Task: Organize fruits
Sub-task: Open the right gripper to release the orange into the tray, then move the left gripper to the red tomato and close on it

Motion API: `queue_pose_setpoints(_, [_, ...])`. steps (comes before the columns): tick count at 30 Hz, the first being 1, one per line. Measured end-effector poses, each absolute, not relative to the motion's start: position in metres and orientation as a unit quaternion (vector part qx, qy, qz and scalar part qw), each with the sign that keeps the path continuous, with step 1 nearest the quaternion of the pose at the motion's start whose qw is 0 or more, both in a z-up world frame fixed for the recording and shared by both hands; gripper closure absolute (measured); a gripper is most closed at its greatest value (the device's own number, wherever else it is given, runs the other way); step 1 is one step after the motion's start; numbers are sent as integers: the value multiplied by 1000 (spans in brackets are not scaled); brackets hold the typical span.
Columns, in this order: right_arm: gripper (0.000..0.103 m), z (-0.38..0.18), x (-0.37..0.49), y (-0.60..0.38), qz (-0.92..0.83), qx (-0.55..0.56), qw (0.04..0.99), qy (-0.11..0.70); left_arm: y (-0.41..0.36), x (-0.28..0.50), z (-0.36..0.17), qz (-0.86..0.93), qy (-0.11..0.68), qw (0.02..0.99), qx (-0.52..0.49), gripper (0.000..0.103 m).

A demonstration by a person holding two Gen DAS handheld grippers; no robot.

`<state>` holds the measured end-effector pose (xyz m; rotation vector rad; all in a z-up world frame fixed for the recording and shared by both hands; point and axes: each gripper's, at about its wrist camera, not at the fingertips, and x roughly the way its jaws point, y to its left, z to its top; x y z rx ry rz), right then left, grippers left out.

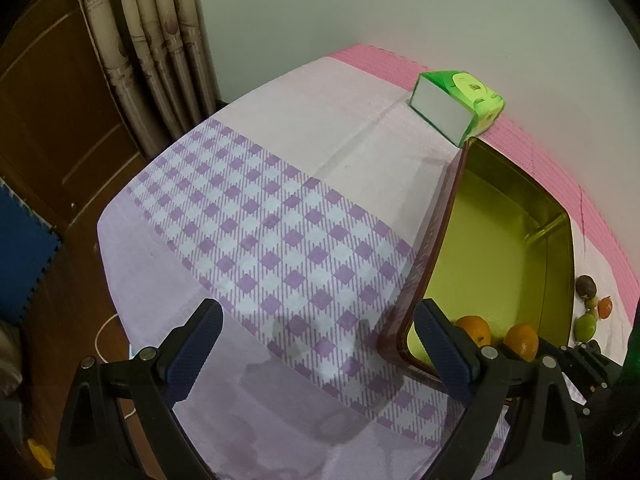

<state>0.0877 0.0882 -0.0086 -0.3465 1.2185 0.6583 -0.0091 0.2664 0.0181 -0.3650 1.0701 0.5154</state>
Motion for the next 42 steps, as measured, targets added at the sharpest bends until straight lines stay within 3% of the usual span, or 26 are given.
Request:
queue_pose_setpoints(11, [65, -8, 87, 89, 304, -154, 756, 559, 264, -7, 16, 237, 507, 812, -166, 8])
queue_pose_setpoints(15, [56, -2, 86, 85, 306, -142, 760, 556, 262, -7, 15, 237, 507, 812, -164, 8])
queue_pose_setpoints(24, [49, 37, 79, 58, 308, -103, 782, 532, 256, -7, 20, 230, 501, 820, -153, 8])
queue_pose_setpoints(35, [40, 56, 84, -86, 186, -43, 824, 533, 220, -4, 33, 164, 488, 851, -102, 8])
queue_pose_setpoints(42, [32, 31, 70, -204, 58, 7, 832, 552, 184, -2, 36, 103, 491, 863, -59, 8])
